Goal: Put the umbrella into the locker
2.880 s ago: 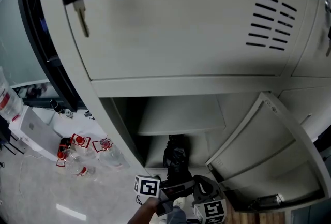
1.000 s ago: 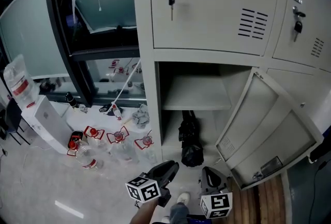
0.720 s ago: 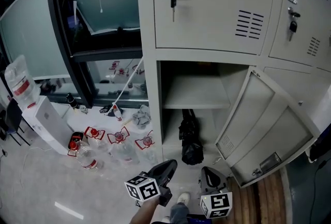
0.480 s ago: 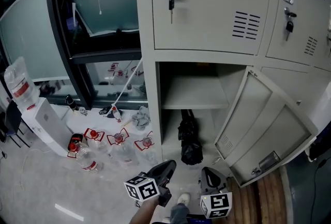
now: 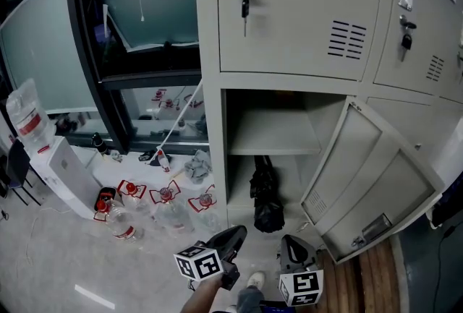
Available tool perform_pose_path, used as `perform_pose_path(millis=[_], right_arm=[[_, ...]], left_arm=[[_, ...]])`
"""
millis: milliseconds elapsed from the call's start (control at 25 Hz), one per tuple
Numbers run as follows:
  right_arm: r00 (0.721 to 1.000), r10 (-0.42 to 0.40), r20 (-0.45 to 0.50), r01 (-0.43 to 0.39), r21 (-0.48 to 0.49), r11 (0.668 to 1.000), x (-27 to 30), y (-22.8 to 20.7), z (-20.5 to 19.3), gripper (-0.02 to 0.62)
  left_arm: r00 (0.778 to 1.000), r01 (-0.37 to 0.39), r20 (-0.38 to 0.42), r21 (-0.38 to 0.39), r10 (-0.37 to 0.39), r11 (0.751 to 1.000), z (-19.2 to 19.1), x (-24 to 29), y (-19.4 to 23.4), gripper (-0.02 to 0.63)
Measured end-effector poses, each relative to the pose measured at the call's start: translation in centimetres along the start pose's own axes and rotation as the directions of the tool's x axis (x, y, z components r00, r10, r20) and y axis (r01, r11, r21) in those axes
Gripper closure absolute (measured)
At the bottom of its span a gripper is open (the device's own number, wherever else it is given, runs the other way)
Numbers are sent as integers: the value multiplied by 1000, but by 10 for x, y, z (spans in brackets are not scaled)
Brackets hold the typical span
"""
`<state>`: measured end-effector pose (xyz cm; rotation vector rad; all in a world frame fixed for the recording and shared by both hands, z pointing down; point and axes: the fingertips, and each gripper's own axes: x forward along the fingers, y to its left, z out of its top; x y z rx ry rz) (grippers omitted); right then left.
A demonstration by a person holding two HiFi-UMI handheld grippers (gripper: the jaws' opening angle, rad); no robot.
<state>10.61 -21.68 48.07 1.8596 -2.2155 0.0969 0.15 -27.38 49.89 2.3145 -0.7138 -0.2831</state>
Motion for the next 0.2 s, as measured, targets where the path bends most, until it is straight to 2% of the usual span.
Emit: perform_pose_path(millis=[200], right_arm=[[1000,-4,0,4,1,1000,1,-2,0,595]], left_arm=[[1000,-7,-21,30,8,1000,-3,2,1,591]])
